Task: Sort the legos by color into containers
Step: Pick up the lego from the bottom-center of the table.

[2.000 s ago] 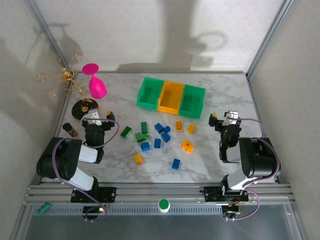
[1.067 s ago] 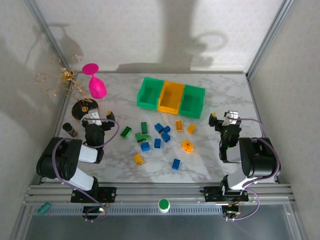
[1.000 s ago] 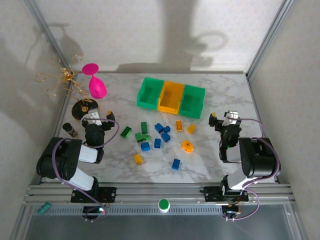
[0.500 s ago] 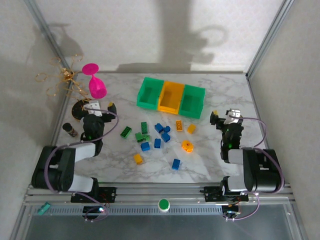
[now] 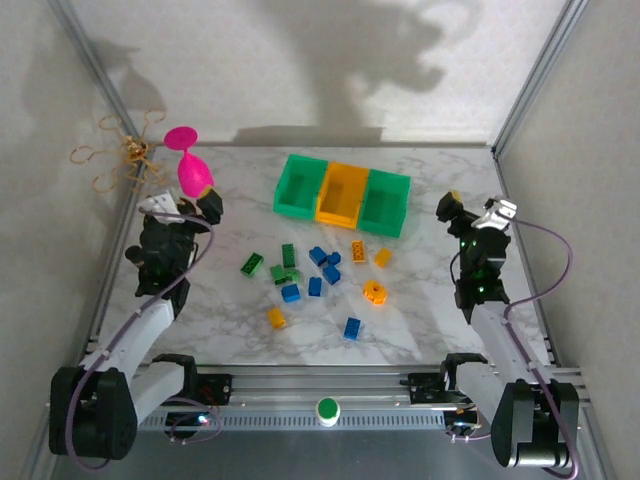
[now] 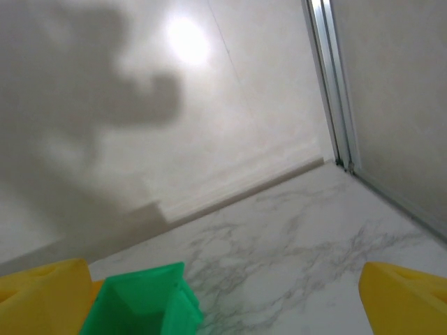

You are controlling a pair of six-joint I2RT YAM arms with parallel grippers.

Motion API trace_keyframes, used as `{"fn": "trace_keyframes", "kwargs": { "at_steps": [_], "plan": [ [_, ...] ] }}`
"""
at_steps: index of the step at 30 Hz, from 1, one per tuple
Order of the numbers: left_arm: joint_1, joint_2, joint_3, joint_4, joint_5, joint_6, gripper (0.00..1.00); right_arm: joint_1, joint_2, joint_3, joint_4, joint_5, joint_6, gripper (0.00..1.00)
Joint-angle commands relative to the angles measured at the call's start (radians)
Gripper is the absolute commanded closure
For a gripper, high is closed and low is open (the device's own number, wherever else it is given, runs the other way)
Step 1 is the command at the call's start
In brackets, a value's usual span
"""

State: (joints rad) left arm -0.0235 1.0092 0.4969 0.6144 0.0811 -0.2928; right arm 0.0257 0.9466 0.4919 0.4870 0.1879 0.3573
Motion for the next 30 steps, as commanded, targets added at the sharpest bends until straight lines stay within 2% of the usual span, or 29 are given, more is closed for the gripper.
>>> {"fn": "trace_keyframes", "kwargs": {
  "at_steps": [1, 4, 7, 10, 14, 19, 24, 30],
  "plan": [
    [0.014, -0.048, 0.041, -0.134, -0.050, -0.182, 0.01, -0.005, 0.008, 0.076, -0.269, -0.034, 0.086, 0.01],
    [0.020, -0.121, 0.006, -0.147, -0.111, -0.263, 0.01, -0.002, -0.001, 0.090, -0.325, -0.068, 0.101, 0.01],
    [0.022, -0.145, 0.043, -0.260, -0.169, -0.308, 0.01, 0.015, 0.033, 0.144, -0.442, -0.096, 0.099, 0.01],
    [0.020, -0.136, 0.072, -0.340, -0.091, -0.318, 0.01, 0.082, 0.053, 0.184, -0.535, -0.078, 0.092, 0.01],
    [-0.013, -0.175, 0.065, -0.418, -0.040, -0.326, 0.01, 0.156, 0.090, 0.243, -0.669, -0.056, 0.107, 0.01],
    [-0.149, -0.237, 0.058, -0.492, -0.022, -0.290, 0.01, 0.248, 0.115, 0.275, -0.800, -0.059, 0.137, 0.01],
    [-0.320, -0.260, 0.035, -0.521, -0.026, -0.321, 0.01, 0.344, 0.130, 0.237, -0.867, -0.090, 0.207, 0.01],
    [-0.566, -0.230, 0.038, -0.534, -0.131, -0.296, 0.01, 0.479, 0.151, 0.160, -0.862, -0.088, 0.325, 0.01]
  ]
}}
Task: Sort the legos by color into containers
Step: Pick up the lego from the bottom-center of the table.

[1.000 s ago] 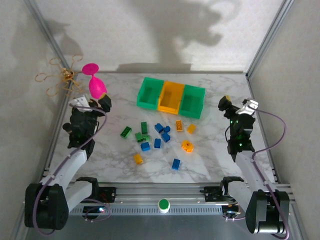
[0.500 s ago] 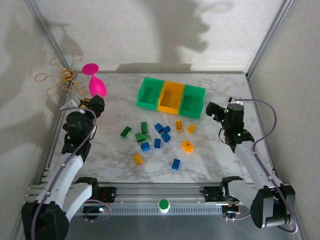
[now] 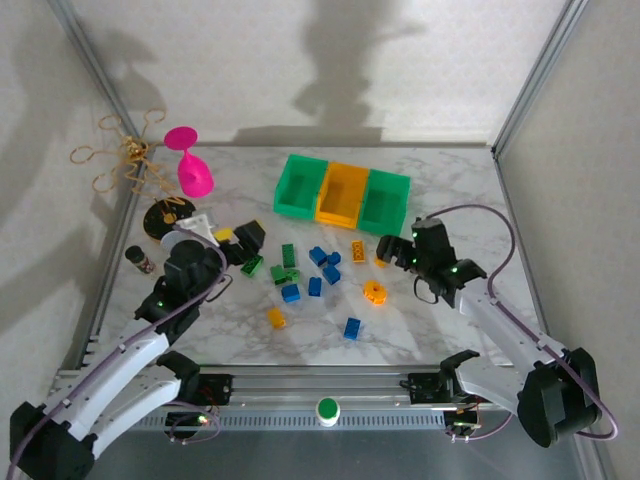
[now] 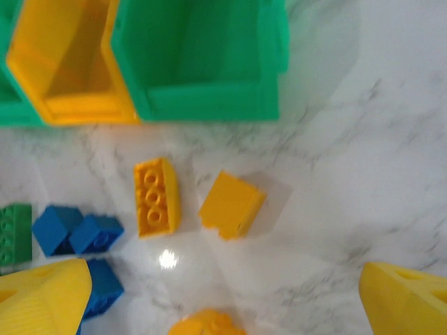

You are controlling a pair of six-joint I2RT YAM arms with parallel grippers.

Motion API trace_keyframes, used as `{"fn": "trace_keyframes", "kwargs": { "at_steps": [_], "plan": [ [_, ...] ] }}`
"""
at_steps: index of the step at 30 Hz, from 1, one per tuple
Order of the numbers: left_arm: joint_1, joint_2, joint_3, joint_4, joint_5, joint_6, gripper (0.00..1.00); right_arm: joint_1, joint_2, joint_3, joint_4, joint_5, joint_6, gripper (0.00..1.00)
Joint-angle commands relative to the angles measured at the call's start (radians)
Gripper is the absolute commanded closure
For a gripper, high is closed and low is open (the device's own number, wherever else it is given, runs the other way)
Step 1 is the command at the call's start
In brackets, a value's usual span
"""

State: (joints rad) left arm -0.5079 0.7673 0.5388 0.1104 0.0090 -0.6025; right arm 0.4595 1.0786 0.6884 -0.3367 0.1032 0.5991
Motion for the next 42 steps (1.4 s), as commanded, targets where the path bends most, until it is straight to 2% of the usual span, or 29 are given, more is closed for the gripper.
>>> {"fn": "trace_keyframes", "kwargs": {
  "at_steps": [1, 6, 9, 12, 19, 26, 35, 42],
  "plan": [
    [-0.115, 0.021, -0.003, -0.034, -0.085, 0.013, 0.01, 0.061, 0.027, -0.044, -0.043, 0.001, 0.095, 0.01],
    [-0.264, 0.061, -0.015, -0.005, -0.157, -0.012, 0.01, 0.146, 0.068, -0.097, -0.010, -0.021, 0.126, 0.01],
    [-0.329, 0.090, -0.012, 0.004, -0.191, -0.022, 0.01, 0.162, 0.095, -0.102, -0.015, 0.005, 0.131, 0.01],
    [-0.368, 0.107, -0.009, 0.000, -0.236, -0.024, 0.01, 0.175, 0.117, -0.119, 0.038, -0.029, 0.127, 0.01],
    [-0.379, 0.116, 0.004, -0.017, -0.247, -0.013, 0.01, 0.275, 0.246, -0.055, 0.051, 0.008, 0.068, 0.03],
    [-0.381, 0.115, 0.016, -0.031, -0.250, -0.006, 0.01, 0.386, 0.332, 0.031, 0.014, 0.077, 0.094, 0.13],
    [-0.384, 0.128, 0.029, -0.025, -0.240, 0.005, 0.01, 0.387, 0.408, 0.090, -0.099, 0.198, 0.105, 0.28],
    [-0.385, 0.146, 0.034, 0.002, -0.227, 0.000, 0.01, 0.387, 0.479, 0.133, -0.088, 0.212, 0.066, 0.45]
  ]
}}
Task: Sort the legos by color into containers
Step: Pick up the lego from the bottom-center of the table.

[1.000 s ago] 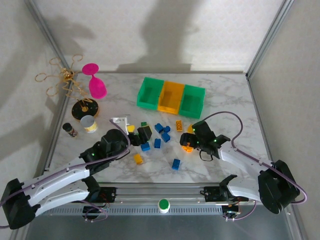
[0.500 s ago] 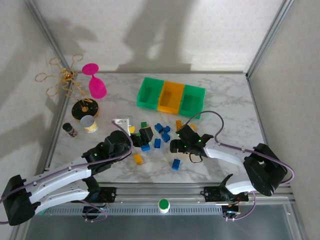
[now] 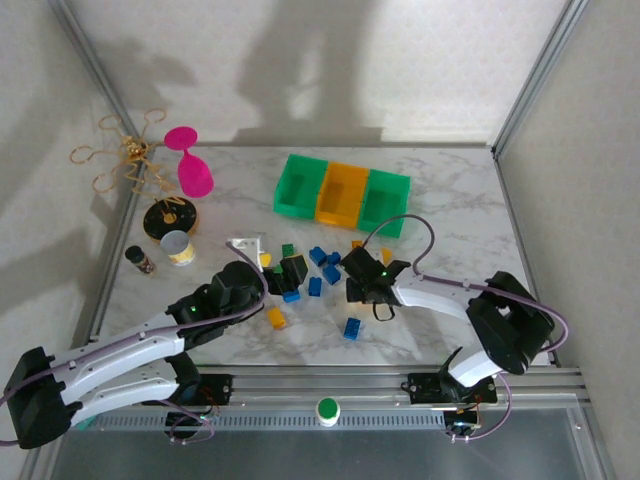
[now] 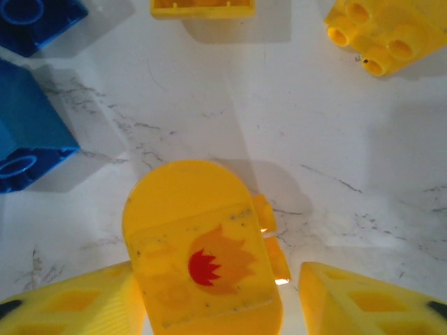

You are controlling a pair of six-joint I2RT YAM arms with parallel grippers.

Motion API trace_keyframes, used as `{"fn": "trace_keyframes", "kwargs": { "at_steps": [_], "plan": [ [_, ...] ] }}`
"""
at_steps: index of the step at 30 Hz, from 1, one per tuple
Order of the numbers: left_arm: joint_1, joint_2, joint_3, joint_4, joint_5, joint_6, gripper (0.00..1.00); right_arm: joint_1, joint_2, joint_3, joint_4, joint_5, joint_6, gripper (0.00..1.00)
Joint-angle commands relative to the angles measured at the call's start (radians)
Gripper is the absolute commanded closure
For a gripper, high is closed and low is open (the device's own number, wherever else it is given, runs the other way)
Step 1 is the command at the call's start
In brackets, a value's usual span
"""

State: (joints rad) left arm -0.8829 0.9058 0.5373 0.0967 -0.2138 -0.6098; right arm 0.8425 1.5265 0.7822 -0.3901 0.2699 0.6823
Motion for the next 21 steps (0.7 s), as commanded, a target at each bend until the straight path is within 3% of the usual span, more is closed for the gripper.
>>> {"fn": "trace_keyframes", "kwargs": {
  "at_steps": [1, 15, 21],
  "plan": [
    [-0.010, 0.010, 0.039, 0.011, -0.005, 0.008, 0.01, 0.004, 0.040, 0.043, -0.032, 0.045, -0.023, 0.46],
    [-0.011, 0.002, 0.048, -0.017, -0.013, 0.013, 0.01, 0.004, 0.051, 0.066, -0.058, 0.061, -0.042, 0.67],
    [-0.011, -0.013, 0.055, -0.026, -0.010, 0.008, 0.01, 0.004, 0.000, 0.091, -0.098, 0.092, -0.045, 0.69]
  ]
}}
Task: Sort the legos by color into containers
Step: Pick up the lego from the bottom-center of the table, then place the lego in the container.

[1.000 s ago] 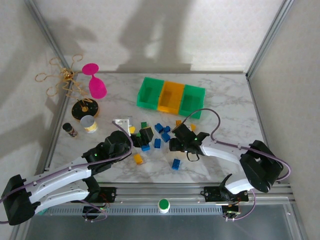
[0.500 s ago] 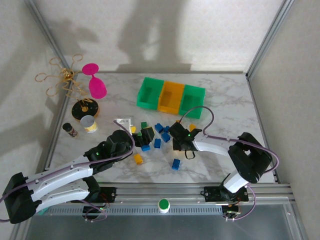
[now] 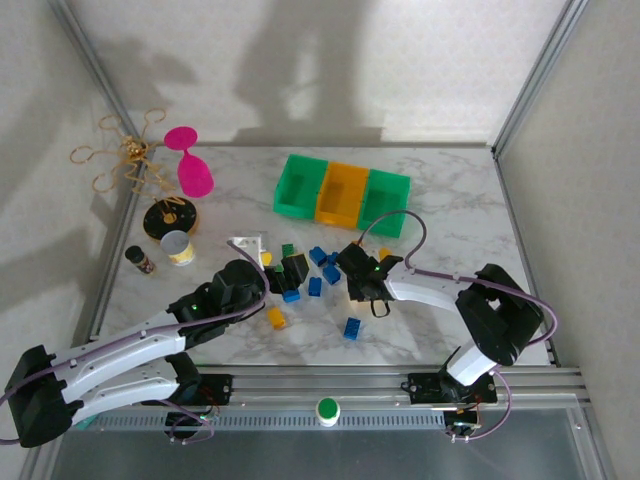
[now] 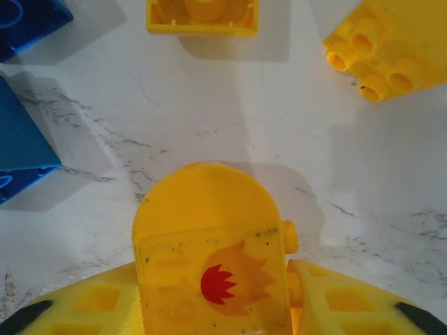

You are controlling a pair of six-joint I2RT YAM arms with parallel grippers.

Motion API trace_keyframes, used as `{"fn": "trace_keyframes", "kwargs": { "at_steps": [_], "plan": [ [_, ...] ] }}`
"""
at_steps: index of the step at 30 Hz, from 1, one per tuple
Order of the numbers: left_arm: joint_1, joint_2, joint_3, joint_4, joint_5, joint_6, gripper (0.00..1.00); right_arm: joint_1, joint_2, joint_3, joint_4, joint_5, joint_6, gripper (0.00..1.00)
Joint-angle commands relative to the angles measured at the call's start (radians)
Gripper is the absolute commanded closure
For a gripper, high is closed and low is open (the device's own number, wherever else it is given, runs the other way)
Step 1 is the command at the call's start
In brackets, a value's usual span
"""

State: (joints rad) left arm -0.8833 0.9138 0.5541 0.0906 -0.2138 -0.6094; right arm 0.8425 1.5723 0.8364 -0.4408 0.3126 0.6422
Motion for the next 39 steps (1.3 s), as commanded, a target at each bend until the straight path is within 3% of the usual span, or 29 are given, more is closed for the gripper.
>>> {"fn": "trace_keyframes", "kwargs": {
  "at_steps": [1, 6, 12, 25, 39],
  "plan": [
    [-0.011, -0.022, 0.041, -0.023, -0.010, 0.010, 0.01, 0.001, -0.060, 0.046, -0.059, 0.062, -0.006, 0.69],
    [-0.011, -0.007, 0.077, -0.027, -0.010, 0.027, 0.01, -0.043, -0.118, 0.102, -0.105, 0.101, -0.033, 0.69],
    [-0.010, 0.048, 0.142, -0.035, -0.044, 0.040, 0.01, -0.174, -0.120, 0.198, -0.090, 0.097, -0.088, 0.69],
    [0.004, 0.200, 0.254, 0.005, -0.058, 0.099, 0.00, -0.377, 0.172, 0.464, 0.034, 0.080, -0.180, 0.70],
    [0.041, 0.293, 0.274, 0.049, -0.046, 0.074, 0.01, -0.420, 0.435, 0.609, 0.088, 0.042, -0.155, 0.70]
  ]
}}
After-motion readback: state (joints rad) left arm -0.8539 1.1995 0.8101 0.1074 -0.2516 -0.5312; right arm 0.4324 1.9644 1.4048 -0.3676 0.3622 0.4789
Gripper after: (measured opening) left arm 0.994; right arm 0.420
